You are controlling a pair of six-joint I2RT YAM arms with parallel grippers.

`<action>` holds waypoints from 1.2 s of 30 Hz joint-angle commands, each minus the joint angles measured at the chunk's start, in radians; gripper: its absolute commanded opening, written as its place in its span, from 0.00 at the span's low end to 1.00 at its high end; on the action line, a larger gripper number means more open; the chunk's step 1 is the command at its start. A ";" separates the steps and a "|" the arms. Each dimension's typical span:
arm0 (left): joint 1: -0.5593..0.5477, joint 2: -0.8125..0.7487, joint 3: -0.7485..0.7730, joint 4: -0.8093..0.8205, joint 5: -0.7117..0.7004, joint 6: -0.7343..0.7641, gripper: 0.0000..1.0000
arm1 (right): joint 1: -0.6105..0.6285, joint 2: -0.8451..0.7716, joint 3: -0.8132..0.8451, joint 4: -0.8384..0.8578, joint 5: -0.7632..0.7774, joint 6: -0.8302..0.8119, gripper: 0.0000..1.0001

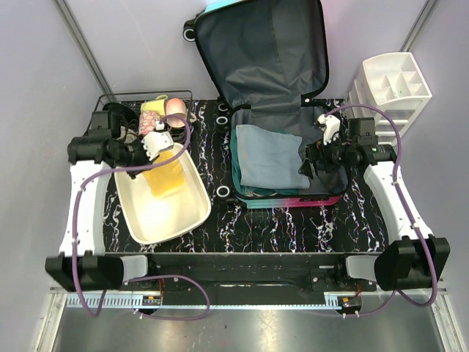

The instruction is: Open, take out, and arrange the luggage

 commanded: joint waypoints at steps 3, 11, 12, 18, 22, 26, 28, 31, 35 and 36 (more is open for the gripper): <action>-0.015 -0.156 0.212 -0.291 0.097 0.009 0.00 | -0.004 -0.011 -0.005 0.006 -0.010 -0.012 1.00; -0.207 -0.407 0.201 -0.291 0.085 -0.016 0.00 | -0.003 0.003 0.005 -0.002 -0.007 -0.026 1.00; -0.216 -0.442 0.170 -0.291 0.089 -0.018 0.00 | -0.004 0.004 0.008 -0.004 -0.009 -0.026 1.00; -0.245 -0.567 0.031 -0.291 0.155 -0.051 0.00 | -0.003 0.012 0.008 -0.011 -0.018 -0.020 1.00; -0.258 -0.584 -0.017 -0.291 0.165 -0.111 0.00 | -0.004 0.004 -0.006 -0.011 -0.018 -0.022 1.00; -0.258 -0.486 -0.074 -0.228 0.045 -0.287 0.00 | -0.003 0.007 -0.008 -0.007 -0.026 -0.011 1.00; -0.259 -0.412 -0.097 -0.190 -0.038 -0.315 0.00 | -0.003 0.013 -0.003 -0.005 -0.030 -0.005 1.00; -0.256 -0.345 -0.156 -0.076 -0.154 -0.386 0.00 | -0.003 0.018 0.003 -0.004 -0.030 -0.003 1.00; -0.256 -0.265 -0.216 0.073 -0.269 -0.421 0.00 | -0.003 0.010 0.000 -0.005 -0.023 -0.005 1.00; -0.254 -0.244 -0.218 0.108 -0.280 -0.421 0.00 | -0.004 0.006 -0.001 -0.004 -0.021 -0.005 1.00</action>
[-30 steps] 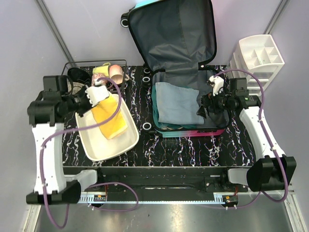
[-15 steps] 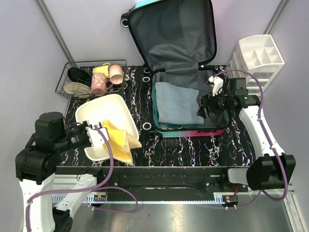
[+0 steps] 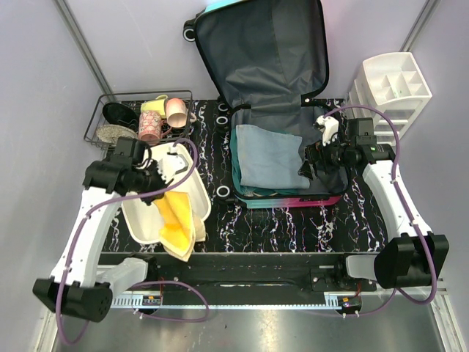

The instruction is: Open, take out, and arrange the luggage

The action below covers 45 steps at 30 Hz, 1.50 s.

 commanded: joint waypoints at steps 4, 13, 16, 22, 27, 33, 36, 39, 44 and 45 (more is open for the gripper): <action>0.045 0.111 -0.035 0.251 -0.164 -0.052 0.00 | -0.004 -0.022 -0.004 -0.001 -0.004 0.001 1.00; 0.174 0.349 -0.052 0.464 -0.196 -0.004 0.00 | -0.003 -0.032 -0.003 -0.017 0.016 -0.008 1.00; 0.181 0.398 -0.067 0.564 -0.191 0.025 0.00 | -0.003 -0.033 -0.009 -0.015 0.016 0.000 1.00; 0.184 0.533 -0.026 0.656 -0.194 0.050 0.18 | -0.003 -0.022 -0.003 -0.017 0.019 0.015 1.00; 0.213 0.520 0.094 0.541 -0.081 0.009 0.77 | -0.004 -0.013 -0.003 0.000 0.031 0.015 1.00; 0.122 0.397 0.227 0.477 0.216 -0.156 0.89 | 0.045 -0.018 -0.036 0.100 -0.022 -0.034 0.96; 0.081 0.388 0.253 0.475 0.284 -0.248 0.90 | 0.129 -0.013 -0.076 0.233 0.025 -0.097 0.94; 0.076 0.380 0.258 0.475 0.316 -0.321 0.90 | 0.206 0.011 -0.117 0.356 0.067 -0.201 0.87; 0.078 0.329 0.209 0.473 0.303 -0.334 0.90 | 0.284 0.013 -0.265 0.551 0.094 -0.438 0.90; 0.076 0.320 0.204 0.472 0.298 -0.332 0.90 | 0.293 0.028 -0.303 0.563 0.099 -0.477 0.93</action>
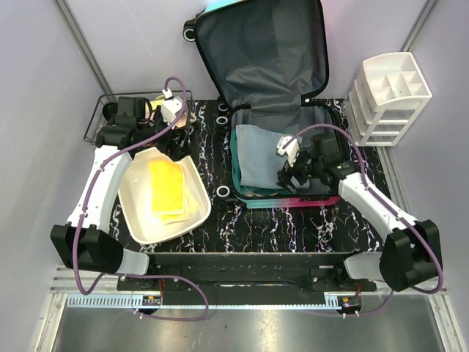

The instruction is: Open, take out, and arrange the luggage

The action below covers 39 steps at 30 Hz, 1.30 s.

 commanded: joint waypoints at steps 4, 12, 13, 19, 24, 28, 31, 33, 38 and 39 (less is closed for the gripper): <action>0.006 -0.090 -0.060 -0.010 0.040 -0.056 0.91 | 0.049 0.086 -0.122 0.165 0.027 -0.336 1.00; -0.046 -0.155 -0.133 0.096 0.033 -0.004 0.91 | 0.063 0.163 -0.132 0.325 0.133 -0.355 0.71; -0.072 -0.170 -0.148 0.116 0.033 0.025 0.91 | 0.063 0.160 -0.126 0.339 0.150 -0.349 0.49; -0.234 -0.173 -0.169 0.216 0.086 0.247 0.91 | 0.032 0.101 0.015 0.140 0.038 -0.222 0.06; -0.415 -0.192 -0.277 0.412 0.038 0.467 0.95 | 0.024 0.121 0.135 -0.001 -0.103 -0.107 0.00; -0.592 -0.160 -0.361 0.544 -0.077 0.610 0.99 | -0.014 0.170 0.219 -0.084 -0.183 -0.033 0.00; -0.659 -0.099 -0.357 0.608 -0.159 0.612 0.99 | -0.057 0.212 0.297 -0.156 -0.258 -0.004 0.00; -0.699 -0.069 -0.369 0.653 -0.206 0.650 0.99 | -0.069 0.229 0.337 -0.190 -0.298 -0.013 0.00; -0.759 0.037 -0.375 0.779 -0.340 0.760 0.99 | -0.072 0.235 0.362 -0.253 -0.336 -0.044 0.00; -0.764 0.056 -0.369 0.797 -0.360 0.768 0.99 | -0.072 0.239 0.365 -0.260 -0.339 -0.047 0.00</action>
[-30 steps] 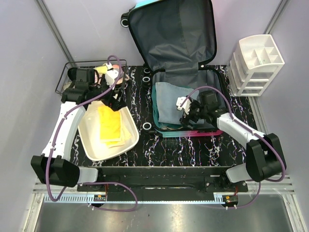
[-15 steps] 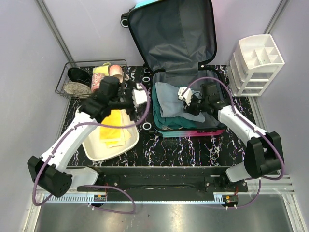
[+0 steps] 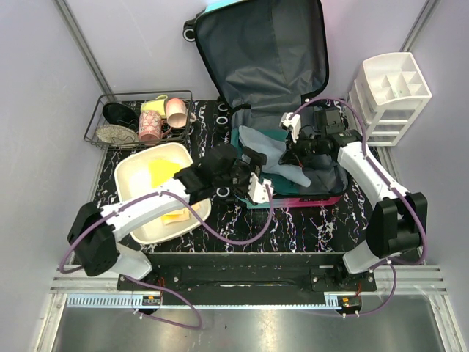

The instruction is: Open, take out, and arrange the luggage

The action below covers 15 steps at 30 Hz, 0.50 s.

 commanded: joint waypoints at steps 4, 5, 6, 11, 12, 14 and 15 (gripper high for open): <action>-0.061 0.197 0.085 0.189 -0.262 0.165 0.99 | 0.003 0.008 0.079 -0.099 -0.128 0.003 0.00; -0.061 0.212 0.098 0.189 -0.273 0.171 0.99 | 0.003 0.009 0.087 -0.105 -0.134 0.003 0.00; -0.063 0.223 0.117 0.178 -0.273 0.183 0.99 | 0.002 0.012 0.091 -0.111 -0.137 -0.003 0.00; -0.065 0.303 0.115 0.233 -0.344 0.275 0.99 | 0.000 0.015 0.110 -0.153 -0.163 -0.040 0.00; -0.068 0.321 0.108 0.253 -0.353 0.283 0.99 | 0.000 0.018 0.113 -0.156 -0.163 -0.038 0.00; -0.069 0.337 0.110 0.299 -0.386 0.300 0.98 | -0.001 0.029 0.120 -0.174 -0.165 -0.052 0.00; -0.078 0.343 0.108 0.319 -0.400 0.307 0.97 | -0.001 0.031 0.125 -0.181 -0.163 -0.055 0.00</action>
